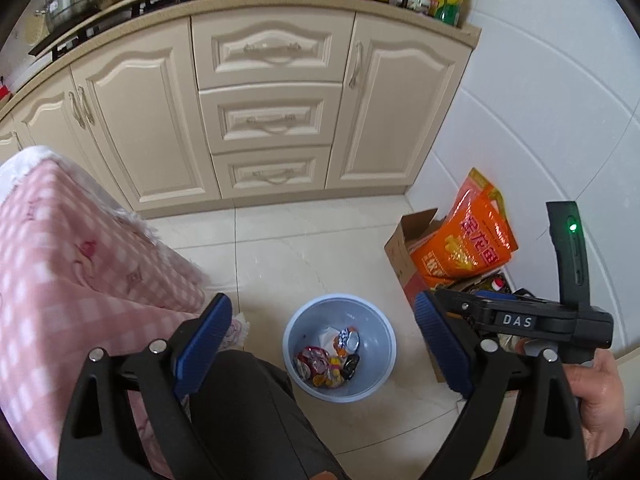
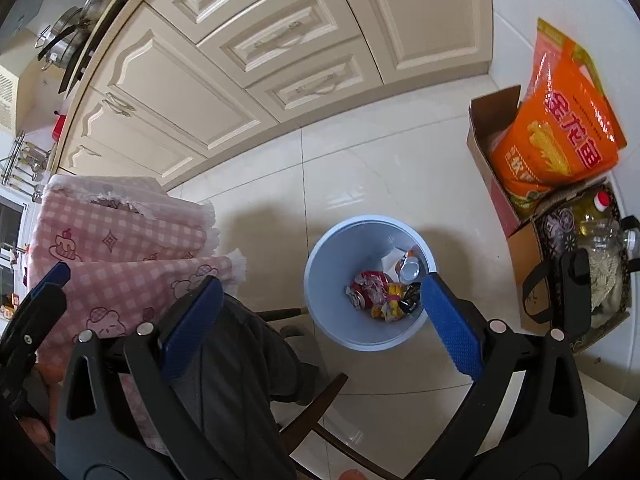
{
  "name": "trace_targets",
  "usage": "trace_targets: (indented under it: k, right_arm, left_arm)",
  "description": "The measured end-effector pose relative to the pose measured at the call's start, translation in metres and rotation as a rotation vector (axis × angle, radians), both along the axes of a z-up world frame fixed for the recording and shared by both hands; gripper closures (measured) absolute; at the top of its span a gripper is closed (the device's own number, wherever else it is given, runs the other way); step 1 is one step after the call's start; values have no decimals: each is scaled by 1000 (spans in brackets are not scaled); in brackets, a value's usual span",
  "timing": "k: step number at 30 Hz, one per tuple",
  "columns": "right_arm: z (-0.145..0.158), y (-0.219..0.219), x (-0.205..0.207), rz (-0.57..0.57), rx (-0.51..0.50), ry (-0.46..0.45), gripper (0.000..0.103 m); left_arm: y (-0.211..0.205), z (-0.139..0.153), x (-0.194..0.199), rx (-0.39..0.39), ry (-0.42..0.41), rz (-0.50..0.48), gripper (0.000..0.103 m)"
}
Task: Collect trash
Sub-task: 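Move both open tools back over the table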
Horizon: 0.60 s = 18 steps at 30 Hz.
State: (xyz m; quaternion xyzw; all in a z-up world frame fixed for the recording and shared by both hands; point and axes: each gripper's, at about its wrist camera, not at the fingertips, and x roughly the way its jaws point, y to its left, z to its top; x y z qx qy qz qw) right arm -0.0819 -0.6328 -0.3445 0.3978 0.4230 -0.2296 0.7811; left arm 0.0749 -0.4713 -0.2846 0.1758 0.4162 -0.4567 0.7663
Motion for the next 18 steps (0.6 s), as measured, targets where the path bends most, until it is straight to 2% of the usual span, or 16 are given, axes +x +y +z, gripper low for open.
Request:
trace_targets:
  k: [4, 10, 18]
  right_arm:
    - [17, 5, 2, 5, -27, -11, 6]
    - [59, 19, 11, 32, -85, -77, 6]
    - [133, 61, 46, 110, -193, -201, 6]
  left_arm:
    - [13, 23, -1, -45, -20, 7, 12]
    - [37, 62, -2, -114, -68, 27, 12]
    - [84, 111, 11, -210, -124, 92, 11]
